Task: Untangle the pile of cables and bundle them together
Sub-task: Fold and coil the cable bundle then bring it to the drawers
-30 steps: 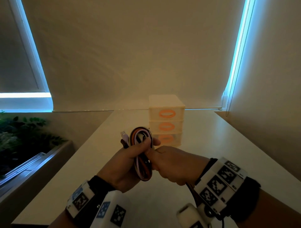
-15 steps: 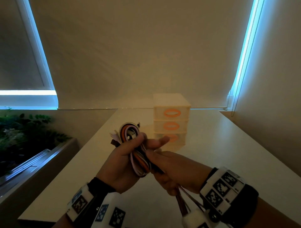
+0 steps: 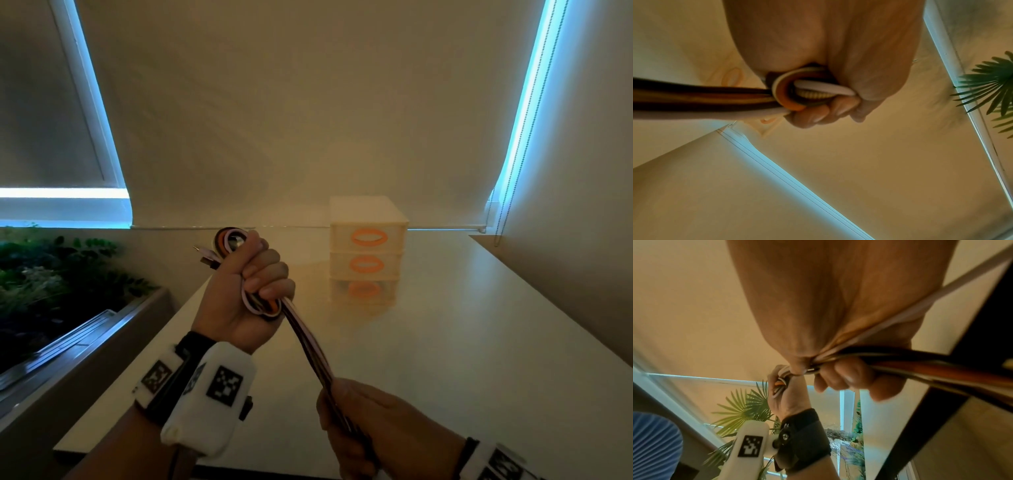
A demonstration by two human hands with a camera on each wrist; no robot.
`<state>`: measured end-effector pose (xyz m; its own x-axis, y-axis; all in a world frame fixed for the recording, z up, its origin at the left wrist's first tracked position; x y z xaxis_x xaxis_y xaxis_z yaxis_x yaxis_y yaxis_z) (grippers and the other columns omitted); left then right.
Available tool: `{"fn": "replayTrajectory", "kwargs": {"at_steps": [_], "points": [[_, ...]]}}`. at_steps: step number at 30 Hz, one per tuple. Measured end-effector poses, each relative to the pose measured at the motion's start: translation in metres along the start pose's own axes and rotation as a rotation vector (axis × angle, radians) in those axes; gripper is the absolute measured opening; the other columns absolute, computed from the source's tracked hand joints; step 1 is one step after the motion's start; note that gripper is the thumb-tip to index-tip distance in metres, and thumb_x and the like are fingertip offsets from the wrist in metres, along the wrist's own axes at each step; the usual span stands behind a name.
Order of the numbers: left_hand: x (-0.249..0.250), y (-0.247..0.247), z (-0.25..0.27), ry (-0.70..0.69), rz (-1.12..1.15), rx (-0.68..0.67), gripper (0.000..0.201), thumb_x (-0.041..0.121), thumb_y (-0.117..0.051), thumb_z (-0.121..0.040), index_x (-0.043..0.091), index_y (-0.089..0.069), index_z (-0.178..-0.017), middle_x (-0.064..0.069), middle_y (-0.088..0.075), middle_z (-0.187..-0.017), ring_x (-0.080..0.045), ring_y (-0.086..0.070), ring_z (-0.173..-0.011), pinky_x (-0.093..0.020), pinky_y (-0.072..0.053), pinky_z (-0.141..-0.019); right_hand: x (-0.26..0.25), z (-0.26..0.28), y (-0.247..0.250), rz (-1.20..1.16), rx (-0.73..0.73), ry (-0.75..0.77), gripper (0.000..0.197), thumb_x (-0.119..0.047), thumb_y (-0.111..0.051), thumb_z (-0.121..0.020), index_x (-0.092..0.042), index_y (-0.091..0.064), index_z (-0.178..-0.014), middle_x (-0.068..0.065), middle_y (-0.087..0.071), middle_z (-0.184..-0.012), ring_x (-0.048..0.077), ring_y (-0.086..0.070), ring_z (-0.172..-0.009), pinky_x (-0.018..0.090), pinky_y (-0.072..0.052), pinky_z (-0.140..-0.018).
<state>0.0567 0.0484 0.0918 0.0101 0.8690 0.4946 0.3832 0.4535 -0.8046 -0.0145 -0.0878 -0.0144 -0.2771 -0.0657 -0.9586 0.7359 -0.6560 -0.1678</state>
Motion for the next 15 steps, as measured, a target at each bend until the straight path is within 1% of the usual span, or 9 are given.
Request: {"fn": "replayTrajectory", "kwargs": {"at_steps": [3,5,7,9,11,13,15], "points": [[0.002,0.003,0.002,-0.009,0.023,0.015,0.037,0.031,-0.044,-0.107,0.018,-0.049,-0.074,0.008,-0.037,-0.054,-0.005,-0.040,-0.042,-0.018,-0.037,-0.044,0.005,-0.003,0.003,0.019,0.079,0.031,0.039,-0.046,-0.034,-0.103,-0.015,-0.053,-0.090,-0.001,-0.035,-0.061,0.015,-0.027,-0.052,0.029,-0.021,-0.052],[0.004,0.006,0.003,-0.037,0.035,0.057,0.034,0.033,-0.050,-0.104,0.018,-0.049,-0.073,0.008,-0.036,-0.054,-0.005,-0.039,-0.042,-0.018,-0.037,-0.044,0.005,-0.005,0.004,0.074,0.134,0.059,0.038,-0.046,-0.036,-0.103,-0.016,-0.055,-0.088,0.000,-0.035,-0.061,0.014,-0.026,-0.049,0.031,-0.019,-0.050],[0.007,0.009,0.003,-0.083,0.034,0.130,0.037,0.037,-0.054,-0.103,0.019,-0.050,-0.071,0.009,-0.038,-0.056,-0.004,-0.040,-0.045,-0.018,-0.039,-0.045,0.004,-0.006,0.006,0.141,0.191,0.092,0.037,-0.044,-0.037,-0.104,-0.017,-0.057,-0.089,0.000,-0.039,-0.062,0.015,-0.030,-0.048,0.030,-0.024,-0.047],[0.010,0.013,0.005,-0.129,0.001,0.222,0.034,0.037,-0.055,-0.101,0.019,-0.052,-0.072,0.010,-0.044,-0.059,-0.003,-0.044,-0.048,-0.017,-0.044,-0.047,0.005,-0.004,0.010,0.236,0.274,0.130,0.035,-0.044,-0.039,-0.103,-0.017,-0.057,-0.091,-0.001,-0.042,-0.061,0.014,-0.034,-0.047,0.029,-0.029,-0.046],[0.012,0.014,0.007,-0.163,-0.042,0.277,0.027,0.034,-0.055,-0.097,0.019,-0.054,-0.075,0.008,-0.046,-0.059,-0.004,-0.046,-0.048,-0.018,-0.047,-0.048,0.001,-0.001,0.012,0.456,0.351,0.183,0.032,-0.049,-0.038,-0.101,-0.025,-0.057,-0.091,-0.006,-0.044,-0.059,0.010,-0.037,-0.048,0.027,-0.032,-0.050],[0.011,0.013,0.009,-0.184,-0.107,0.298,0.022,0.032,-0.055,-0.096,0.019,-0.053,-0.077,0.008,-0.040,-0.057,-0.005,-0.039,-0.044,-0.019,-0.043,-0.043,-0.005,0.001,0.008,0.737,0.354,0.188,0.030,-0.051,-0.035,-0.101,-0.029,-0.054,-0.092,-0.007,-0.050,-0.063,0.004,-0.045,-0.054,0.022,-0.037,-0.057],[0.011,0.013,0.009,-0.218,-0.248,0.333,0.030,0.031,-0.053,-0.101,0.018,-0.048,-0.075,0.005,-0.033,-0.057,-0.007,-0.034,-0.043,-0.021,-0.039,-0.041,-0.014,0.004,0.002,0.873,0.324,0.173,0.029,-0.050,-0.033,-0.102,-0.030,-0.052,-0.094,-0.011,-0.052,-0.068,0.000,-0.049,-0.062,0.016,-0.039,-0.062]]}}
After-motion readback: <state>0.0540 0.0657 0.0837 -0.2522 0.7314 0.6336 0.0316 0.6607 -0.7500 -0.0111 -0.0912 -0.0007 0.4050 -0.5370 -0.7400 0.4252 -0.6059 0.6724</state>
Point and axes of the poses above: each hand's wrist, its own z-axis away from the middle knuckle, its own y-axis out of the back of the hand, x = y × z, the point moved 8 cm from there along -z, towards the middle knuckle
